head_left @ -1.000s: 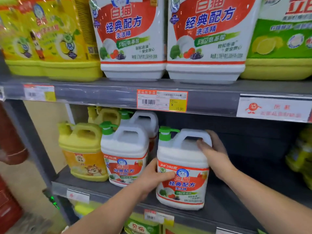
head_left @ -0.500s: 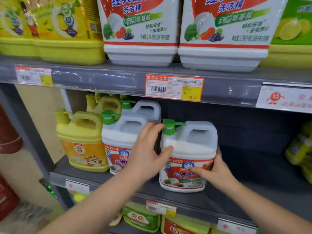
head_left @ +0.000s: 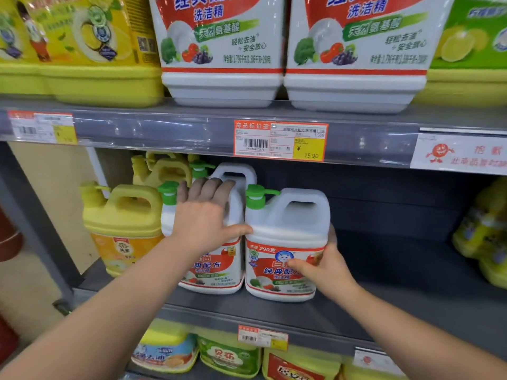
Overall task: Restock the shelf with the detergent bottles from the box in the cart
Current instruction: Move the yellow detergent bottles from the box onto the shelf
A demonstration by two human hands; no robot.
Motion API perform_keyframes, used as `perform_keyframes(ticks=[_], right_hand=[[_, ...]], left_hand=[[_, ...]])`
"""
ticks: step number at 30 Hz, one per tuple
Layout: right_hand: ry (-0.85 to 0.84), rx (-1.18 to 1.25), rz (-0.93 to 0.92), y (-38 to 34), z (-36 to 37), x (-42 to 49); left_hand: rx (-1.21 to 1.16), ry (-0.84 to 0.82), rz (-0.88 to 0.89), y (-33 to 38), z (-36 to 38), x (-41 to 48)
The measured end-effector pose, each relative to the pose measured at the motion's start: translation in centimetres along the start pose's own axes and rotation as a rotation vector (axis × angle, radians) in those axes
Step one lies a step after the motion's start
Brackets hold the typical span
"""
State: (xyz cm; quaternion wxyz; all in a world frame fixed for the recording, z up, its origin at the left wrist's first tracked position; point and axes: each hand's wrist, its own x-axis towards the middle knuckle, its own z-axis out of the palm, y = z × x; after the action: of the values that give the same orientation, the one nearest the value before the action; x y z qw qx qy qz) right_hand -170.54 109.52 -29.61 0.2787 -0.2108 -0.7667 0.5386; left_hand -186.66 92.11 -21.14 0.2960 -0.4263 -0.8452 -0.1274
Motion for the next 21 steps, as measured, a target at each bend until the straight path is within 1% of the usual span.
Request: perform_keyframes(ticks=[4, 10, 16, 21], right_hand=[[-0.006, -0.025, 0.007, 0.1, -0.3, 0.1], [-0.069, -0.05, 0.017, 0.1, -1.3, 0.5], [-0.054, -0.07, 0.023, 0.3, -1.3, -0.1], [-0.041, -0.082, 0.063, 0.2, -1.1, -1.0]], left_hand=[[-0.012, 0.01, 0.023, -0.2, 0.1, -0.1], [-0.025, 0.009, 0.028, -0.5, 0.4, -0.1], [-0.053, 0.014, 0.026, -0.7, 0.5, 0.1], [-0.049, 0.017, 0.04, -1.0, 0.4, -0.1]])
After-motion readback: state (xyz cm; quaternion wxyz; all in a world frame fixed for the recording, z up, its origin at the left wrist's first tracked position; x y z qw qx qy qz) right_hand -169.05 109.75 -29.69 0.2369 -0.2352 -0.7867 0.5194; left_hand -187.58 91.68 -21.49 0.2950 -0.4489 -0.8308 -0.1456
